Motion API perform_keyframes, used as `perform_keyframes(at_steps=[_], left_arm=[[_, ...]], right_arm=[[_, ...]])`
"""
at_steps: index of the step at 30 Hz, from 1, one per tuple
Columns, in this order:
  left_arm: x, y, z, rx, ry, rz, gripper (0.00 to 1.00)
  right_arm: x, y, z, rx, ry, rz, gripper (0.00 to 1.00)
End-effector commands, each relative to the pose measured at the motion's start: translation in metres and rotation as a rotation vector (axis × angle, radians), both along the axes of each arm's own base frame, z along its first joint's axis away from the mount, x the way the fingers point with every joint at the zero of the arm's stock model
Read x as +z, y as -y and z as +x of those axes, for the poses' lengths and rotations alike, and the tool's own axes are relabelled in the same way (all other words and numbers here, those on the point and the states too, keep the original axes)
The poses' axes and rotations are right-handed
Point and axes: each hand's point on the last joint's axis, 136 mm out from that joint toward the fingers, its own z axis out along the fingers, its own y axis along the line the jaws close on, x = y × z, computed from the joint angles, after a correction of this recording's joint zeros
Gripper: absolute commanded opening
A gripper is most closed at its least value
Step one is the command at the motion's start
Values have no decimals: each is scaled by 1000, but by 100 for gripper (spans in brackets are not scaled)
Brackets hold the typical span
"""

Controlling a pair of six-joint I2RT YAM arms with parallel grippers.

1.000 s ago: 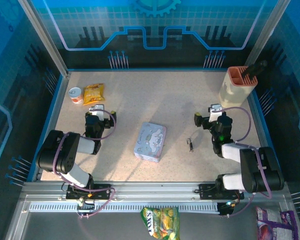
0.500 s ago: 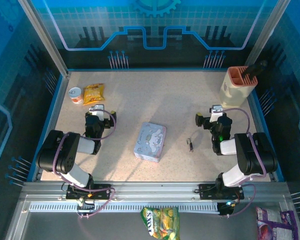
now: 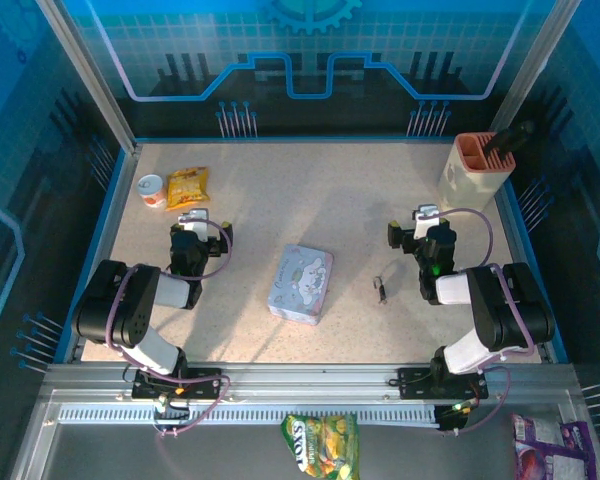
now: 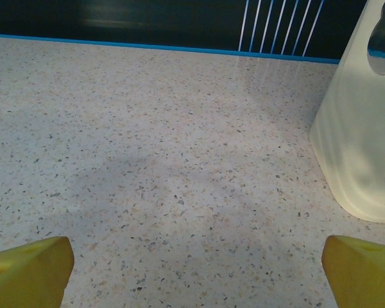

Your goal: Unlock the padlock with the key

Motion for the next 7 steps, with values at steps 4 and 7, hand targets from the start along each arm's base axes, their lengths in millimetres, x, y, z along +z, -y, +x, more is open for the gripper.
perform_keyframes(at_steps=[4,7], left_arm=[[11,-4,3,22,30,-18,99],[11,-4,3,22,30,-18,99]], right_arm=[[7,-5,5,24,11,-12,100],[8,-5,5,22,19,-16,100]])
